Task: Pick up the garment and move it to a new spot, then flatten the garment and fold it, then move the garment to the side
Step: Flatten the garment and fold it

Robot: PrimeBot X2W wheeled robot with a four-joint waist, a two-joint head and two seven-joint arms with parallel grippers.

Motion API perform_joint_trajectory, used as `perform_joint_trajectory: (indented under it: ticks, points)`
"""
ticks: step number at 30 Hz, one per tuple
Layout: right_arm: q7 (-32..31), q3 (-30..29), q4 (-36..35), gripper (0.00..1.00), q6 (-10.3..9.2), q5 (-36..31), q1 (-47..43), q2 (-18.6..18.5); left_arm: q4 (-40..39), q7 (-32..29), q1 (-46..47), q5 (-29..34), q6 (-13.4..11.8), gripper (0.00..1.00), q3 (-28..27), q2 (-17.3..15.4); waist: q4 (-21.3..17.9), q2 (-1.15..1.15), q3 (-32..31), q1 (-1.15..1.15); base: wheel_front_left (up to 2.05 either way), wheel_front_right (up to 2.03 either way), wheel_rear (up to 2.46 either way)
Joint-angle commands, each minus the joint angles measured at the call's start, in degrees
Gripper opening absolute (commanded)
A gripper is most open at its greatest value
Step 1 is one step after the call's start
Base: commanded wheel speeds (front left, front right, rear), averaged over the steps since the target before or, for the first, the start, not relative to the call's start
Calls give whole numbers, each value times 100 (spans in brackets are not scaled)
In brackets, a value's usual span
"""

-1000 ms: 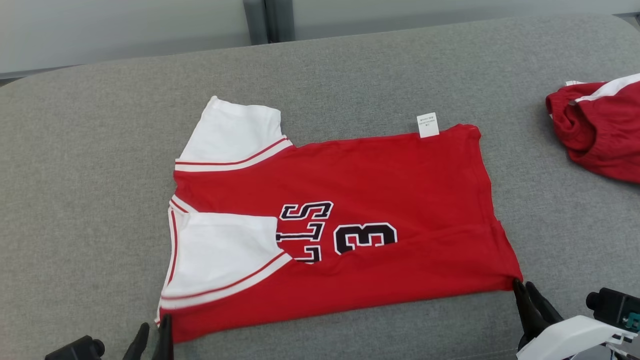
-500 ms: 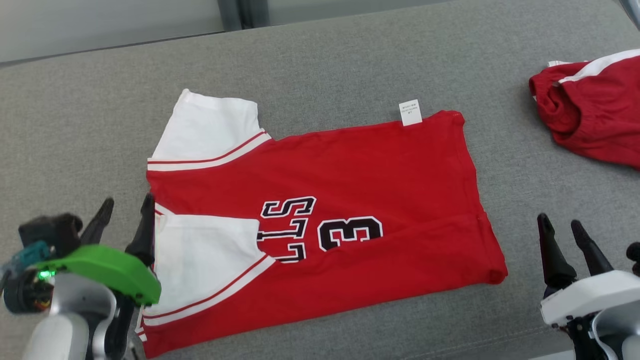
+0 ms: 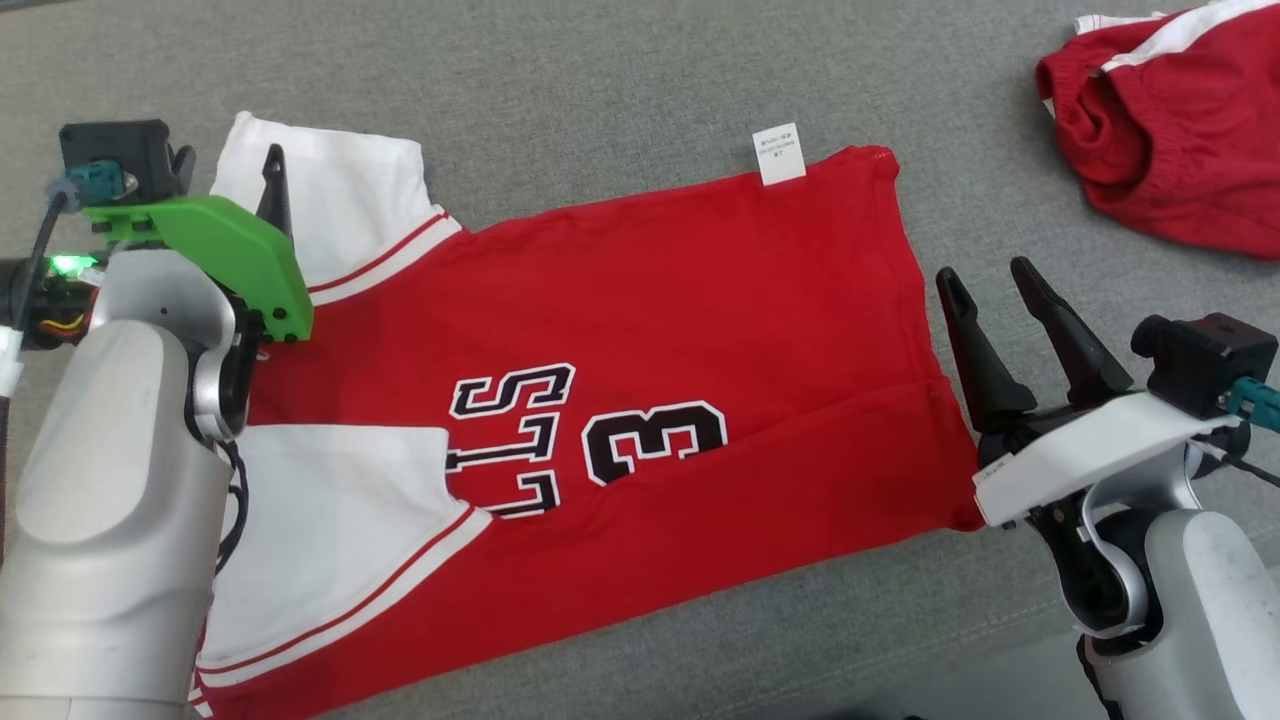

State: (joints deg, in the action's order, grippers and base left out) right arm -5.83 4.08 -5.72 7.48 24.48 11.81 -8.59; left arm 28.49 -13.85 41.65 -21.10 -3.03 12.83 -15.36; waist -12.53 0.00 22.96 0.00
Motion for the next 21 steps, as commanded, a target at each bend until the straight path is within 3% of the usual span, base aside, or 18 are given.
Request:
perform_joint_trajectory:
  ticks: [1, 10, 18, 19, 20, 21]
  points:
    - [63, 80, 38, 100, 0, 30, 154, -55, 192, 33, 215, 50, -42, 100, -8, -56, -283, 0, 354, 0, 0, 0, 0]
    - [201, 348, 136, 100, 0, 159, 469, -274, 1249, -4, 952, 140, -235, 100, -86, -252, -366, 0, 472, 0, 0, 0, 0]
    - [153, 423, 65, 100, 0, 185, 494, -389, 1831, -377, 1153, 117, -86, 100, 93, -214, -330, 0, 440, 0, 0, 0, 0]
    - [141, 422, 58, 100, 0, 190, 502, -401, 1869, -380, 1170, 126, -54, 85, 128, -192, -321, 0, 436, 0, 0, 0, 0]
    - [140, 414, 49, 100, 0, 192, 512, -418, 1906, -385, 1186, 125, -21, 57, 162, -149, -302, 0, 427, 0, 0, 0, 0]
    - [125, 401, 44, 100, 1, 186, 516, -434, 1926, -381, 1203, 126, 15, 39, 196, -111, -278, 0, 413, 0, 0, 0, 0]
